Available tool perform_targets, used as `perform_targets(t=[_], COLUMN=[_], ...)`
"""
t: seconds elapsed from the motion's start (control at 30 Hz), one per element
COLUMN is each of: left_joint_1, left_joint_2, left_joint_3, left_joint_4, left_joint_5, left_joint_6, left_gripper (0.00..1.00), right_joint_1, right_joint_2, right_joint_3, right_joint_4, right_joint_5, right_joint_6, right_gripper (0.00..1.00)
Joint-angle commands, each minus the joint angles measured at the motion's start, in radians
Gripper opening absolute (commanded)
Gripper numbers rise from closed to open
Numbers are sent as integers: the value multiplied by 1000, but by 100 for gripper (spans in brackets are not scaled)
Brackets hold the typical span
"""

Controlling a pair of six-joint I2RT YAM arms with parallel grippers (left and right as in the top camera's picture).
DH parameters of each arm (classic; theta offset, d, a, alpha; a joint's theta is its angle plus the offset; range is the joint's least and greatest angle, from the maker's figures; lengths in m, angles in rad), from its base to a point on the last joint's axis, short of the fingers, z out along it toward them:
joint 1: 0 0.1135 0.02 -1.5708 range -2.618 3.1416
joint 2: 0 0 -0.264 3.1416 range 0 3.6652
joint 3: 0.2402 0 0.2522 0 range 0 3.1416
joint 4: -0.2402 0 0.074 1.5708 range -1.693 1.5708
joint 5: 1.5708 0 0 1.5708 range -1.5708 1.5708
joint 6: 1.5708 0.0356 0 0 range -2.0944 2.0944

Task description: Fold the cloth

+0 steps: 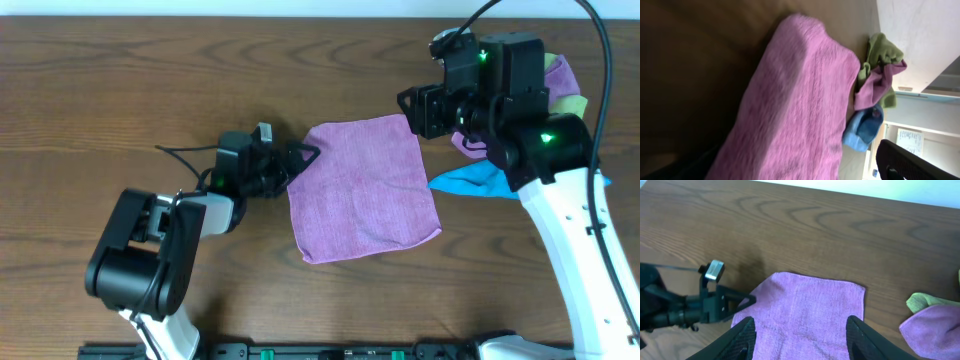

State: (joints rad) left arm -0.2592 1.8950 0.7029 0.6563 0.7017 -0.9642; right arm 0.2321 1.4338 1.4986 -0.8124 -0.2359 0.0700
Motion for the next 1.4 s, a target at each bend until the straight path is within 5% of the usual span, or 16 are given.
perform_targets(t=[0.0, 0.47, 0.8, 1.1, 1.37], left_joint_1=[12, 61, 156, 215, 215], left_joint_2=[47, 47, 36, -121, -139], left_joint_3=[58, 330, 330, 326, 264], left_joint_4=[-12, -14, -216, -807, -845], left_joint_5=[-47, 169, 430, 274, 238], left_joint_6=[91, 153, 236, 616, 641], left_gripper=[95, 96, 96, 95, 95], right_joint_1=[-2, -2, -2, -2, 0], right_joint_2=[-13, -13, -13, -13, -13], right_joint_3=[14, 14, 14, 14, 14], right_joint_4=[-2, 12, 8, -18, -24], right_joint_5=[-8, -1, -1, -16, -31], right_joint_6=[-8, -8, -7, -8, -8], right_gripper=[58, 59, 59, 59, 59])
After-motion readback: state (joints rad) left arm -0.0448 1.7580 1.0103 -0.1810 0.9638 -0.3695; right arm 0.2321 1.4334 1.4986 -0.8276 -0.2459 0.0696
